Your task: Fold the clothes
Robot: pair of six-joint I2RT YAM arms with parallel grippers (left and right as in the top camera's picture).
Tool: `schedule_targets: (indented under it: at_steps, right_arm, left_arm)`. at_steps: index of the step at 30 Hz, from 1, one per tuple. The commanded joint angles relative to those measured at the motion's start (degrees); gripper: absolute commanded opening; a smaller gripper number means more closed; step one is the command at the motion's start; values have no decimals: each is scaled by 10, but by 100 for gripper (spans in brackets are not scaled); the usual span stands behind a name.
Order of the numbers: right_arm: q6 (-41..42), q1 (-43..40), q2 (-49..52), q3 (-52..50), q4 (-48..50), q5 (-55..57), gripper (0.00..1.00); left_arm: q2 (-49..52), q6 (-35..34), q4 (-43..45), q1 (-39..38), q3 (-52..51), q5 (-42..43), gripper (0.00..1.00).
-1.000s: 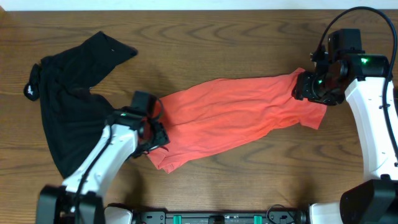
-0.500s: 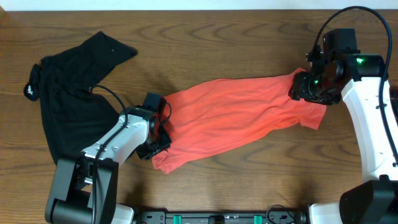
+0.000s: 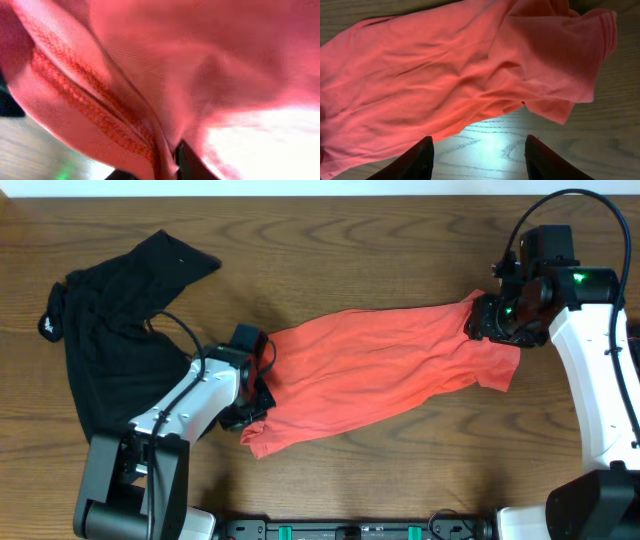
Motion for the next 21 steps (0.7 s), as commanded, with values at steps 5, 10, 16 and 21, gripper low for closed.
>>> schedule_targets:
  at_steps: [5, 10, 16, 21]
  right_arm:
    - [7, 4, -5, 2, 1, 3, 57]
    - [5, 4, -5, 2, 2, 3, 57]
    - [5, 4, -5, 2, 4, 3, 57]
    - [5, 4, -5, 2, 4, 3, 57]
  left_arm:
    - [-11, 26, -38, 1, 13, -16, 35]
    - [-10, 33, -35, 1, -10, -18, 35]
    - [-4, 43, 3, 1, -46, -18, 34]
    - [-4, 43, 10, 1, -49, -18, 15]
